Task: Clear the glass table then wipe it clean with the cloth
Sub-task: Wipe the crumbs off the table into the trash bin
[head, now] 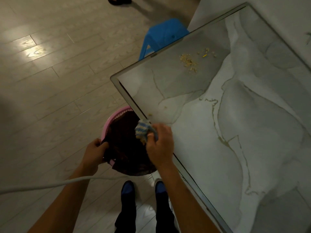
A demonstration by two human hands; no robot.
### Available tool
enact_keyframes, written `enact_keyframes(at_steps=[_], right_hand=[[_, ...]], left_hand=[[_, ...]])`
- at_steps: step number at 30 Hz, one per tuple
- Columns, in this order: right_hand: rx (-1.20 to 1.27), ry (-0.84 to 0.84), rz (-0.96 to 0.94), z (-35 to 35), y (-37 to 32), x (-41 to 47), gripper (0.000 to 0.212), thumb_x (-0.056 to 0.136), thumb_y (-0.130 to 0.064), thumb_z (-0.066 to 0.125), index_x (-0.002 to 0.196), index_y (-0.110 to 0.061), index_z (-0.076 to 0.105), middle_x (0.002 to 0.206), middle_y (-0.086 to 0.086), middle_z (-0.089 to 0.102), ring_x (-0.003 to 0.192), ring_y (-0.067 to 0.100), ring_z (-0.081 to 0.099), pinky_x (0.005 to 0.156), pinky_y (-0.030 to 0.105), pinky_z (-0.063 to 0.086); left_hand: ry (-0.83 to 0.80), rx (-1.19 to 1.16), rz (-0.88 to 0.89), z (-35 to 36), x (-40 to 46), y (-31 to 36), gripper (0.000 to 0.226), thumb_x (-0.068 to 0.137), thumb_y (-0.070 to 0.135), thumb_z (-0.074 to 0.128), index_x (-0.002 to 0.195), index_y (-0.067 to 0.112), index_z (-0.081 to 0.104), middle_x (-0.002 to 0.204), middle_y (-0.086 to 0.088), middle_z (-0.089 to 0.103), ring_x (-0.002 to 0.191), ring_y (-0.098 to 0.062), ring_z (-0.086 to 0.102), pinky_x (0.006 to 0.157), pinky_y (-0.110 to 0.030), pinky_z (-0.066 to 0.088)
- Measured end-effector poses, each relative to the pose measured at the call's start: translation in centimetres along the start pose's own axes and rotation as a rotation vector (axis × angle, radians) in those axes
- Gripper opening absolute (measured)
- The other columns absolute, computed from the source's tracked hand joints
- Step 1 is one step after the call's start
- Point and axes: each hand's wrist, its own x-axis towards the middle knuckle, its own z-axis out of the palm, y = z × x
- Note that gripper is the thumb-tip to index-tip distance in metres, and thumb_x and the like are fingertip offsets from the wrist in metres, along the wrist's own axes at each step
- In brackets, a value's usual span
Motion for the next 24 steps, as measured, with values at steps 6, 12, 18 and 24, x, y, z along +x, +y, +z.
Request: enact_keyframes(at_steps=[6,12,18,24], right_hand=[[-0.171,-0.177,-0.121,4.0,0.1,-5.8,0.029,0.088,-0.016,0.05,0.112,-0.015,0.065,0.106,0.005,0.065,0.1,0.017,0.052,0.077,0.033,0.057],[0.09,-0.238,0.002,1.3,-2.1,-3.9,0.029,0.095,-0.015,0.049,0.122,-0.017,0.058,0.112,0.008,0.057,0.099,0.02,0.057,0.084,0.033,0.055],[0.039,0.012,0.023,-6.3,-2.7,3.5,0.025,0.093,-0.022,0.046,0.114,-0.02,0.06,0.095,-0.007,0.051,0.086,0.007,0.049,0.072,0.006,0.036],[-0.103,0.034,0.03,-4.4,1.6,10.1,0.028,0.09,-0.007,0.049,0.114,-0.016,0.062,0.099,0.0,0.062,0.101,0.023,0.05,0.08,0.028,0.04]], left_hand=[[0.052,-0.029,-0.019,0.3,-0.2,0.2,0.008,0.093,0.008,0.055,0.099,0.003,0.054,0.093,-0.016,0.062,0.084,-0.029,0.063,0.065,-0.041,0.055],[0.074,-0.026,-0.01,0.6,0.1,0.2,0.004,0.094,0.007,0.053,0.09,0.007,0.052,0.088,-0.014,0.059,0.079,-0.028,0.061,0.061,-0.04,0.052],[0.066,-0.043,0.007,0.5,-0.3,0.9,0.006,0.094,0.01,0.056,0.096,0.006,0.052,0.096,-0.015,0.061,0.086,-0.029,0.063,0.061,-0.039,0.055],[0.099,-0.056,0.011,0.8,-0.3,1.3,0.011,0.094,0.009,0.055,0.103,0.003,0.053,0.097,-0.018,0.06,0.085,-0.029,0.063,0.061,-0.039,0.055]])
